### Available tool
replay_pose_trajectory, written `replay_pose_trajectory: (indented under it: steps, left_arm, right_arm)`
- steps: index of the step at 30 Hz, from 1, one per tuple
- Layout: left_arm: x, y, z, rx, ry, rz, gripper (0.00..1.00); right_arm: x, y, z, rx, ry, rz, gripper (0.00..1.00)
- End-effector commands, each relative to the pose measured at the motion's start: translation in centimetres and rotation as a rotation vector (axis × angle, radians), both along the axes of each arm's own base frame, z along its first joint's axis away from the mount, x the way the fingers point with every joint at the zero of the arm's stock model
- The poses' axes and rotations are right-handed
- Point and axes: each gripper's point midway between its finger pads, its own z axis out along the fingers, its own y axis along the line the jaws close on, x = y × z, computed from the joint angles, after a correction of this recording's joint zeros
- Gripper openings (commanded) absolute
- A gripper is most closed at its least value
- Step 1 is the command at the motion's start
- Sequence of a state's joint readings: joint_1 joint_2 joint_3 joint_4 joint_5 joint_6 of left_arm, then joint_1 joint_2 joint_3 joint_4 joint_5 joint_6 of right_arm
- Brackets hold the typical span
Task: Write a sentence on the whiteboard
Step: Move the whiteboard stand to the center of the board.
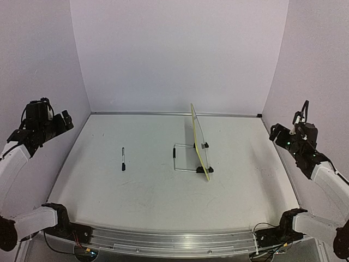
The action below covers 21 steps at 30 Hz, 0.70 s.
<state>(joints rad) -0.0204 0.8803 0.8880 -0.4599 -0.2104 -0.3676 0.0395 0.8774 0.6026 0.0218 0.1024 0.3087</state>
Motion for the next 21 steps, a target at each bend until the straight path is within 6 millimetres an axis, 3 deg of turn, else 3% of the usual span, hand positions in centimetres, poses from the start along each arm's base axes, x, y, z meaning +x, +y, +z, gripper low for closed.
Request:
replay_pose_trajectory:
  steps: [1, 5, 8, 15, 21]
  left_arm:
    - [0.4, -1.1, 3.0, 0.031, 0.051, -0.091, 1.0]
    - [1.3, -2.7, 5.6, 0.104, 0.031, -0.223, 1.0]
    - [2.0, -4.3, 6.3, 0.137, -0.006, -0.341, 0.99]
    - [2.8, -6.1, 3.3, 0.136, -0.022, -0.449, 0.99]
    - [2.7, -6.6, 1.7, 0.106, 0.01, -0.474, 0.99]
  right_arm:
    - [1.7, 5.1, 0.7, 0.027, 0.029, 0.3, 0.98]
    - [3.2, 9.0, -1.3, 0.114, 0.125, 0.504, 0.98]
    - [4.3, 12.0, -3.5, 0.166, 0.202, 0.619, 0.94]
    - [5.2, 19.8, -9.2, 0.227, 0.346, 0.831, 0.82]
    - [5.9, 22.7, -12.4, 0.33, 0.402, 0.917, 0.67]
